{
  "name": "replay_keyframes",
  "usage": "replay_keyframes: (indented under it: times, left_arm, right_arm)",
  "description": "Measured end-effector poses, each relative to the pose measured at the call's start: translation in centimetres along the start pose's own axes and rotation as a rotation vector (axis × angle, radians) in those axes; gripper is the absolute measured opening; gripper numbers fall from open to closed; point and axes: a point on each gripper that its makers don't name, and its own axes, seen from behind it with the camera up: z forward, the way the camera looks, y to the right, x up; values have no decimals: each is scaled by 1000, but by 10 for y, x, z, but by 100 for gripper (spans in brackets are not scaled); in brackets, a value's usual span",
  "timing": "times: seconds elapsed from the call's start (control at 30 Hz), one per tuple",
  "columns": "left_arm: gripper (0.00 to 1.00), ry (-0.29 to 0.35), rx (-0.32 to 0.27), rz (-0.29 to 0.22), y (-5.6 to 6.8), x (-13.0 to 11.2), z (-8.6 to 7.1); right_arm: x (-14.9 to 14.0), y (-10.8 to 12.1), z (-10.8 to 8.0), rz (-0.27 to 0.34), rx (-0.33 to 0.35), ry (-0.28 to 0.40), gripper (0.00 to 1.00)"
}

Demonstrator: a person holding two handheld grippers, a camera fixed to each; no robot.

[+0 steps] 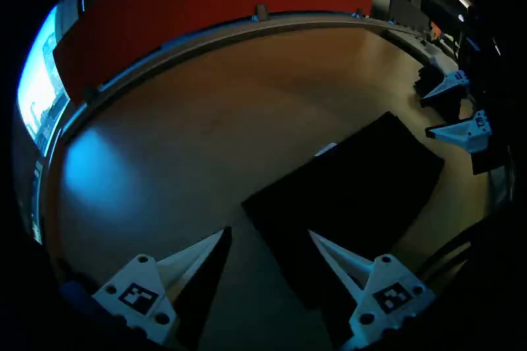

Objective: Fold towel

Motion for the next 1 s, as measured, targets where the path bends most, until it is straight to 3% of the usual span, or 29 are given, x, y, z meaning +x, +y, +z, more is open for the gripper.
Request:
replay_keyframes:
  times: [1.0]
  left_arm:
    - [80, 16, 7, -76, 13, -40, -51]
  right_arm:
    - [-16, -28, -53, 6, -5, 36, 84]
